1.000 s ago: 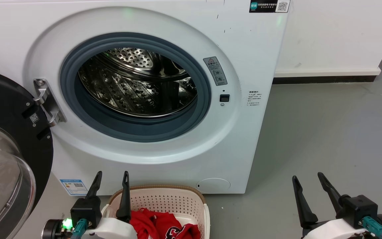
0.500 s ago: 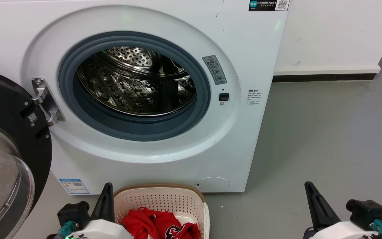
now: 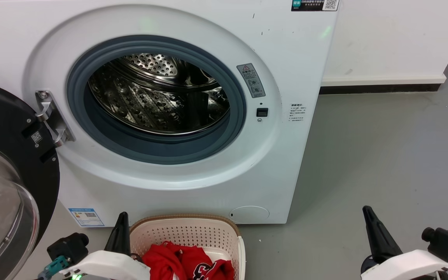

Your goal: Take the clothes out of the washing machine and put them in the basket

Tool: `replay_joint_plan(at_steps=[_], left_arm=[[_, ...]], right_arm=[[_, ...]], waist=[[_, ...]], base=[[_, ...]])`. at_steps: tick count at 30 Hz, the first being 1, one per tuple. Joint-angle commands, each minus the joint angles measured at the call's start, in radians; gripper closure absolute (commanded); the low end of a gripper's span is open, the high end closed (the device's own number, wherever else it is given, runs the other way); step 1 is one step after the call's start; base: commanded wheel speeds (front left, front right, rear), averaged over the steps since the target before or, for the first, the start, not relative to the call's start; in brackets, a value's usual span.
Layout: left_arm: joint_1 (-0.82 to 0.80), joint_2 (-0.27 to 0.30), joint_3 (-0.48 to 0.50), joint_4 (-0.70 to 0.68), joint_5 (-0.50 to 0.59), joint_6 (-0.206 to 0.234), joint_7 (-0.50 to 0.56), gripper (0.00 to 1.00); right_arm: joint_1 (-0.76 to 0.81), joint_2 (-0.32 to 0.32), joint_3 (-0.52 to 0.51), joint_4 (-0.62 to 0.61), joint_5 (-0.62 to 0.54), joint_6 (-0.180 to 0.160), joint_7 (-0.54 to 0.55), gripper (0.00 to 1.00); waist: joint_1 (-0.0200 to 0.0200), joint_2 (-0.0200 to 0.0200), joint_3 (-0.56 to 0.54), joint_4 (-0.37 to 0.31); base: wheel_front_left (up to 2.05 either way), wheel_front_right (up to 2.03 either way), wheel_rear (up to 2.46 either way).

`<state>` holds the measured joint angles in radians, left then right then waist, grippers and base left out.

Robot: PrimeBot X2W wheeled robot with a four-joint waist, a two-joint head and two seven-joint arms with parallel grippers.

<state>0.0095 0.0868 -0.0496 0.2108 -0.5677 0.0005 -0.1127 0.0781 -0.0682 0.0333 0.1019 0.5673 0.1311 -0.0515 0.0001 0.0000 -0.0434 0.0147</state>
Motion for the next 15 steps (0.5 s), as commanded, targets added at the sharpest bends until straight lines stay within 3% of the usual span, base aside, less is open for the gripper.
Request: replay_joint_plan(at_steps=[1, 15], left_arm=[[-0.036, 0.001, 0.011, -0.011, -0.036, -0.007, 0.006, 1.00], [-0.055, -0.007, 0.043, -0.003, -0.242, -0.033, 0.051, 1.00]], right_arm=[[-0.040, -0.009, -0.005, -0.007, 0.039, 0.000, 0.004, 1.00], [-0.071, -0.016, -0.019, 0.022, 0.257, 0.000, 0.025, 1.00]], waist=[[0.0000, 0.0000, 0.001, 0.000], [0.0000, 0.0000, 0.007, -0.002]], base=[[0.00, 0.00, 0.00], [0.00, 0.00, 0.00]])
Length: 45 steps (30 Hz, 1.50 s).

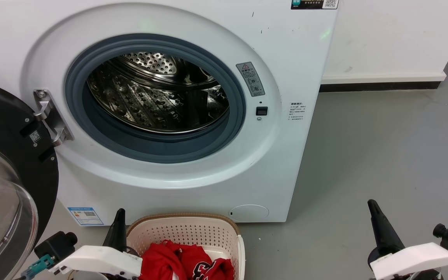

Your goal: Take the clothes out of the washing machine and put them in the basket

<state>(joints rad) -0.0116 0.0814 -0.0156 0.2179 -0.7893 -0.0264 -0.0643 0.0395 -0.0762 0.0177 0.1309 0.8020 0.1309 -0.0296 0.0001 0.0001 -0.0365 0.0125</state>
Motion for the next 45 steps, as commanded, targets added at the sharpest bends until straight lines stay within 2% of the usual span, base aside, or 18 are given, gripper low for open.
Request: replay_joint_plan(at_steps=[1, 21, 45], left_arm=[[-0.035, -0.002, 0.011, -0.009, -0.033, -0.008, 0.005, 1.00], [-0.056, -0.011, 0.048, 0.002, -0.278, -0.038, 0.060, 1.00], [-0.077, -0.019, 0.084, 0.013, -0.508, -0.068, 0.112, 1.00]], right_arm=[[-0.035, -0.008, -0.004, -0.005, 0.037, 0.000, 0.005, 1.00], [-0.072, -0.011, -0.026, 0.030, 0.291, 0.000, 0.034, 1.00], [-0.107, -0.009, -0.053, 0.065, 0.526, 0.000, 0.065, 1.00]], waist=[[0.0000, -0.0001, 0.001, 0.000], [0.0000, -0.0001, 0.010, -0.003], [-0.0001, -0.0001, 0.020, -0.006]], base=[[0.00, 0.00, 0.00], [0.00, 0.00, 0.00], [0.00, 0.00, 0.00]])
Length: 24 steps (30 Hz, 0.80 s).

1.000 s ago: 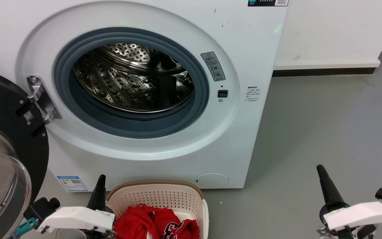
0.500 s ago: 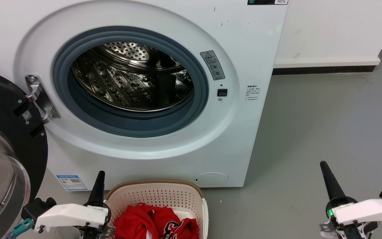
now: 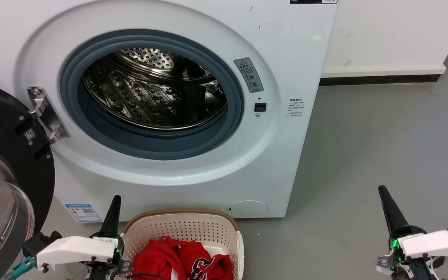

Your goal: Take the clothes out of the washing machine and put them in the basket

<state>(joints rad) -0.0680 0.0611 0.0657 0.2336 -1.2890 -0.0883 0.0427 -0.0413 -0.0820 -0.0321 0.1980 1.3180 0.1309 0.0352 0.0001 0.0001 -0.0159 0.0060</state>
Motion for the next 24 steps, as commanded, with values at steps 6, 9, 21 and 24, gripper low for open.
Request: replay_joint_plan(at_steps=[6, 9, 21, 24], left_arm=[[-0.027, -0.001, 0.011, 0.000, -0.062, -0.012, 0.016, 1.00], [-0.030, -0.002, 0.015, 0.001, -0.088, -0.016, 0.022, 1.00], [-0.035, -0.006, 0.030, 0.006, -0.184, -0.027, 0.043, 1.00], [-0.038, -0.007, 0.033, 0.007, -0.206, -0.030, 0.049, 1.00]], right_arm=[[-0.033, -0.002, -0.009, 0.006, 0.065, 0.000, 0.008, 1.00], [-0.035, -0.001, -0.013, 0.011, 0.090, 0.000, 0.012, 1.00], [-0.053, 0.001, -0.026, 0.024, 0.187, 0.000, 0.028, 1.00], [-0.053, 0.002, -0.030, 0.028, 0.209, 0.000, 0.031, 1.00]], waist=[[-0.0001, -0.0001, 0.003, -0.001], [-0.0001, -0.0001, 0.004, -0.001], [-0.0001, -0.0001, 0.010, -0.003], [-0.0001, -0.0001, 0.011, -0.003]], base=[[0.00, 0.00, 0.00], [0.00, 0.00, 0.00], [0.00, 0.00, 0.00], [0.00, 0.00, 0.00]])
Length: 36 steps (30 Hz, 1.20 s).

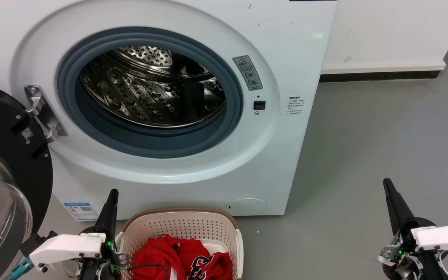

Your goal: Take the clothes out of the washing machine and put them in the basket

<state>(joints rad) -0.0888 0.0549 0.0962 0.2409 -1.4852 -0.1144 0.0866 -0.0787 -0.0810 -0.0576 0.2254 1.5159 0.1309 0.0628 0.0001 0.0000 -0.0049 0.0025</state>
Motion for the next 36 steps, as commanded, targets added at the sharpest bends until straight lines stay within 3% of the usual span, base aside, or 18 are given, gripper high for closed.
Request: replay_joint_plan(at_steps=[1, 17, 36], left_arm=[[-0.018, -0.001, 0.003, 0.000, -0.018, -0.005, 0.007, 1.00], [-0.024, -0.006, 0.022, 0.006, -0.130, -0.020, 0.032, 1.00], [-0.023, -0.006, 0.021, 0.005, -0.128, -0.020, 0.031, 1.00]], right_arm=[[-0.017, 0.001, -0.005, 0.002, 0.019, 0.000, 0.005, 1.00], [-0.032, 0.005, -0.021, 0.021, 0.131, 0.000, 0.024, 1.00], [-0.034, 0.010, -0.029, 0.020, 0.120, 0.000, 0.030, 1.00]], waist=[[-0.0001, 0.0000, 0.000, 0.000], [-0.0001, 0.0000, 0.008, -0.002], [-0.0001, 0.0000, 0.008, -0.003]], base=[[0.00, 0.00, 0.00], [0.00, 0.00, 0.00], [0.00, 0.00, 0.00]])
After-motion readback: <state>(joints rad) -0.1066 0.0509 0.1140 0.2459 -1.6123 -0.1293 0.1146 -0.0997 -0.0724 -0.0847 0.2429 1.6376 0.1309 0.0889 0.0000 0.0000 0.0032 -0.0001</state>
